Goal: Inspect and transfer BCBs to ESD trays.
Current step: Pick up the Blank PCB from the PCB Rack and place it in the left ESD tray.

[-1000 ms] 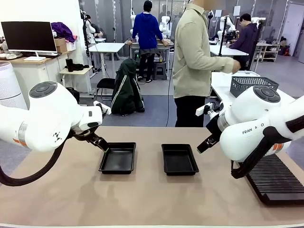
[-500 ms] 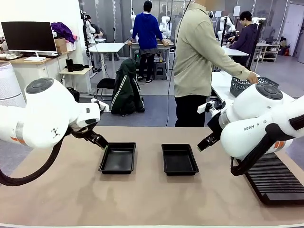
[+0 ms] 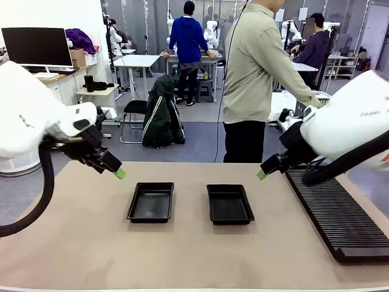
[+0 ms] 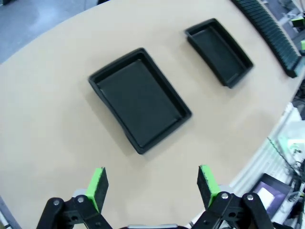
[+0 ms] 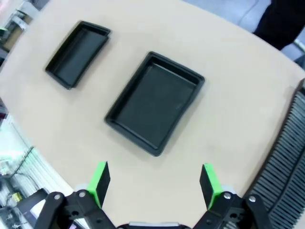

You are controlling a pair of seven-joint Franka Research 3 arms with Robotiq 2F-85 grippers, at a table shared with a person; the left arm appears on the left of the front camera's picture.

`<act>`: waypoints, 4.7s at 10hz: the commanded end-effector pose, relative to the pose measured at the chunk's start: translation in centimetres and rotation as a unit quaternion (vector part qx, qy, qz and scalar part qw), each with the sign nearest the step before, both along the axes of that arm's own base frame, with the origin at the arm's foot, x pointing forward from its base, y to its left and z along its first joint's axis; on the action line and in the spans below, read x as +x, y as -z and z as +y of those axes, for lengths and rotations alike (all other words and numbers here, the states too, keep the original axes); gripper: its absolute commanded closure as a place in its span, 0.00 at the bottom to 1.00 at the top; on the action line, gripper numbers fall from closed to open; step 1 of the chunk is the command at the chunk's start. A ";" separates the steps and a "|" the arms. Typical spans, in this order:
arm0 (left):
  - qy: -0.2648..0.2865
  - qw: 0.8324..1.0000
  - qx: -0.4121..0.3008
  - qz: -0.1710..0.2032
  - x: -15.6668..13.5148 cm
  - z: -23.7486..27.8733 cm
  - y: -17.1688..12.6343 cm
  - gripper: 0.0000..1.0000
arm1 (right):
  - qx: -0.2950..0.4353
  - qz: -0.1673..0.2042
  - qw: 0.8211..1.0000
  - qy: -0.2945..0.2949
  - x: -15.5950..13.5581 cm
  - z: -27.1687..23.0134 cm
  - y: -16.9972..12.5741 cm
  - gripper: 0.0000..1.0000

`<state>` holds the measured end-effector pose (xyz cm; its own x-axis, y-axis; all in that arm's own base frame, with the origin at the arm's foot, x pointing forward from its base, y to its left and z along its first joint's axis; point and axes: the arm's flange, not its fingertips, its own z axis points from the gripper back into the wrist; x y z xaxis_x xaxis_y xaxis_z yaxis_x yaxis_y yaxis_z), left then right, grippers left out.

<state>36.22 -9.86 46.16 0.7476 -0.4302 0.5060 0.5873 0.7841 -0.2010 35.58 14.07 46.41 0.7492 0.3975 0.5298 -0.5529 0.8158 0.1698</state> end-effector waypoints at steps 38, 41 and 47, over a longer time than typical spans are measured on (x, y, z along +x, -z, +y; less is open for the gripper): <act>-0.022 0.799 -0.521 0.299 1.0 17.2 4.0 0.00 | 0.502 0.297 0.806 0.098 2.7 -24.7 2.8 0.00; -0.018 0.800 -0.520 0.299 -0.1 18.4 4.0 0.00 | 0.500 0.296 0.807 0.103 2.3 -25.8 3.2 0.00; -0.028 0.806 -0.512 0.295 -0.8 20.1 3.2 0.00 | 0.504 0.285 0.810 0.089 1.7 -27.0 3.6 0.00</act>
